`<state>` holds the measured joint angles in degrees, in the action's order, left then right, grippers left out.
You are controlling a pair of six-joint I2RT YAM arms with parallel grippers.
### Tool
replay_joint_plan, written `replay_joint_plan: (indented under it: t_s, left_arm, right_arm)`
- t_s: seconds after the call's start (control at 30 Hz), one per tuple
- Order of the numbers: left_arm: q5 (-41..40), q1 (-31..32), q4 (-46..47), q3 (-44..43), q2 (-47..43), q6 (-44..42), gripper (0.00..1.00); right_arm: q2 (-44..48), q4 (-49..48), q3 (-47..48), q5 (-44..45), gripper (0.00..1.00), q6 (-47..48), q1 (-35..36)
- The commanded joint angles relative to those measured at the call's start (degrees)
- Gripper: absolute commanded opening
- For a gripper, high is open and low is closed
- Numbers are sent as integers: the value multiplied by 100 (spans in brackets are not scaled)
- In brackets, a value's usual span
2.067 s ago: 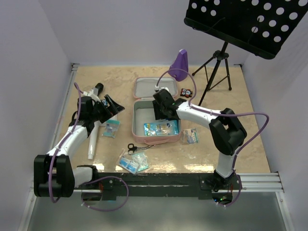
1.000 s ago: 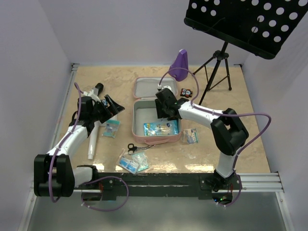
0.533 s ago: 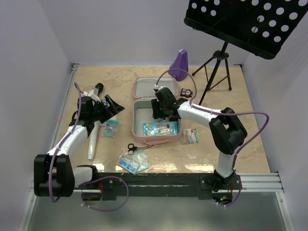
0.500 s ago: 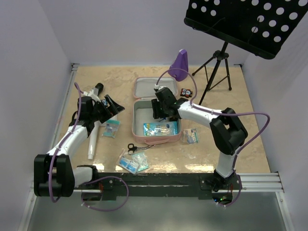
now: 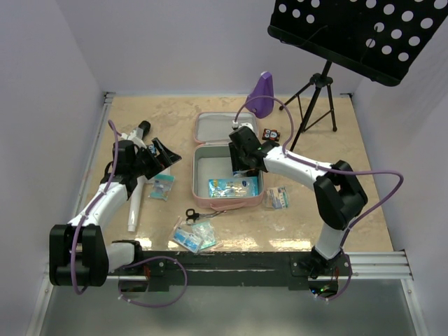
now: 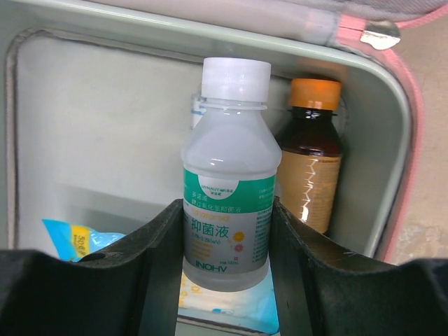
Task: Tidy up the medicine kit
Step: Adjust the pill bottle in the medicine box.
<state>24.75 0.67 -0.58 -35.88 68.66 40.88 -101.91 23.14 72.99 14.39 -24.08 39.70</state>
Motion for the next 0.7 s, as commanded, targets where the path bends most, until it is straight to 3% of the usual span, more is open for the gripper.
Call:
replay_joint_plan:
  t_s: [0.0,0.1,0.27,0.33,0.47,0.67]
  left_arm:
    - [-6,-5,102,2,7,-81,100]
    - [-32,4,84,2,7,-98,100]
    - [-6,-5,111,11,42,-89,100]
    - [12,-5,128,19,42,-89,100]
    - [12,-5,128,19,42,-81,100]
    - [3,4,137,28,42,-81,100]
  right_arm:
    - [92,33,-4,503,24,-80,-50]
    - [57,94,31,608,26,-71,-59]
    - [101,165,66,626,60,8,-50]
    - [127,174,75,600,67,8,-50]
    - [171,182,101,529,73,-18,-59]
    - [434,402,443,486,72,8,-42]
